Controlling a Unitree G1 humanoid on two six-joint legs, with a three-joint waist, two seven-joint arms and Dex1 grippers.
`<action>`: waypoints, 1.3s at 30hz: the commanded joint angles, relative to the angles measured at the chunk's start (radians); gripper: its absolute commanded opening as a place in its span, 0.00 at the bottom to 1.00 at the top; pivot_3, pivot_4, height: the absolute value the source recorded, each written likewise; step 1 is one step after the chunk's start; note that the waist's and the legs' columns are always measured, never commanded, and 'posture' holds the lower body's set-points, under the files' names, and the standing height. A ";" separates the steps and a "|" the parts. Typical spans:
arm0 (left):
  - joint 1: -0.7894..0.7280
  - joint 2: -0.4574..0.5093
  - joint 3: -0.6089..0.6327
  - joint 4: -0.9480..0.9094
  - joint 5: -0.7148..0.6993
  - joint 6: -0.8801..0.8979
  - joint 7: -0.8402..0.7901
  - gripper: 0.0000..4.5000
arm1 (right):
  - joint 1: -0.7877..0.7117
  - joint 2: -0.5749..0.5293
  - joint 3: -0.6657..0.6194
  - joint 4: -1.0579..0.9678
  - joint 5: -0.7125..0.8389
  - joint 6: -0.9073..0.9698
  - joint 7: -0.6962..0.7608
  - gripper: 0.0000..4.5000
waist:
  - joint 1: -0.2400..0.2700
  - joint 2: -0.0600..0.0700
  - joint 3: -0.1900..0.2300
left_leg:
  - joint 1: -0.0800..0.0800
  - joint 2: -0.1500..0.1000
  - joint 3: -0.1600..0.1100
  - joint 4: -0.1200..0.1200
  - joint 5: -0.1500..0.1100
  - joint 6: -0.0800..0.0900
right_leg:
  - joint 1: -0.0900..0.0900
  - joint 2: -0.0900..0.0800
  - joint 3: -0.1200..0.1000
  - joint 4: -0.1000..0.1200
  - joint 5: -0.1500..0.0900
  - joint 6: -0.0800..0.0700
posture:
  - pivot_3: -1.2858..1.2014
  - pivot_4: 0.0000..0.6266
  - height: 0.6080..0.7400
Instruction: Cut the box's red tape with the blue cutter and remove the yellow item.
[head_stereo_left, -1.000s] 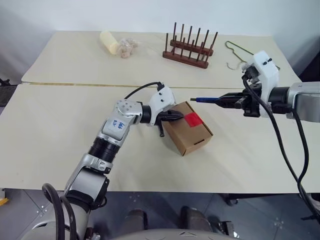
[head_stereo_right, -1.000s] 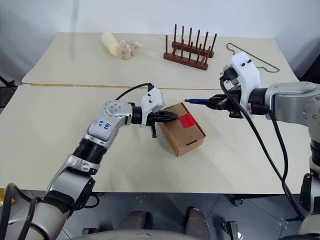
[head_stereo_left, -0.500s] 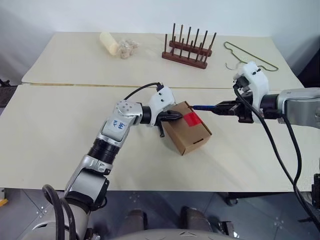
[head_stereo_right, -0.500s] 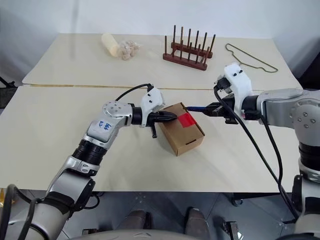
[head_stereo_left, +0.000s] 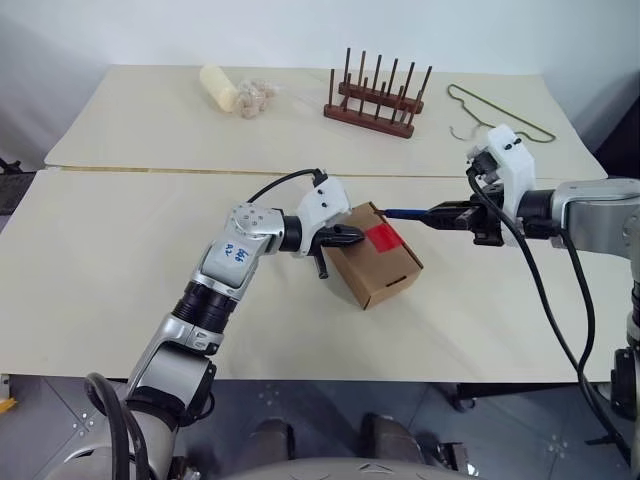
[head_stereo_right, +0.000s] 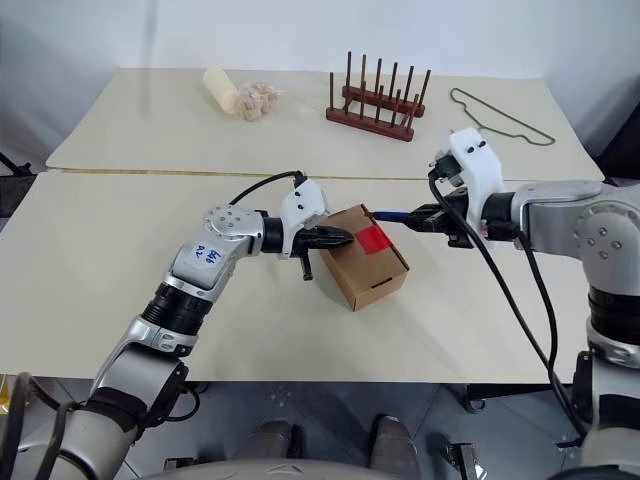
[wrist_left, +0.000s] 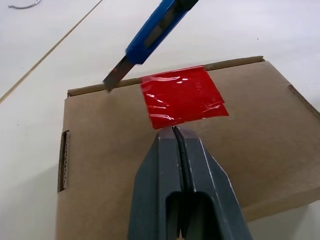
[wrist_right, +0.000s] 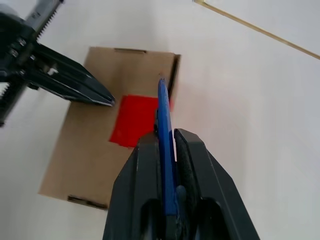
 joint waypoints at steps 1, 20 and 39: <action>0.017 0.008 -0.015 -0.022 0.007 0.013 -0.005 0.00 | -0.031 0.000 -0.046 -0.005 -0.022 -0.003 0.001 0.03 | 0.001 0.000 0.000 | 0.000 0.000 0.000 0.000 0.000 0.000 | 0.000 0.000 0.000 0.000 0.000 0.000 | 0.52 0.24 1.00; 0.022 0.015 -0.017 -0.043 0.007 0.028 -0.005 0.00 | 0.056 0.053 -0.026 -0.045 -0.105 0.008 0.025 0.03 | -0.001 0.000 0.000 | 0.000 0.000 0.000 0.001 0.000 0.000 | 0.000 0.000 0.001 0.002 0.000 0.000 | 0.52 0.24 1.00; 0.028 0.022 -0.074 -0.044 0.031 0.125 -0.005 0.00 | 0.023 -0.069 0.026 -0.058 -0.067 0.169 0.101 0.03 | 0.002 0.001 -0.001 | 0.001 0.000 0.000 0.002 0.000 0.000 | 0.000 0.000 0.001 0.003 0.000 0.000 | 0.52 0.24 1.00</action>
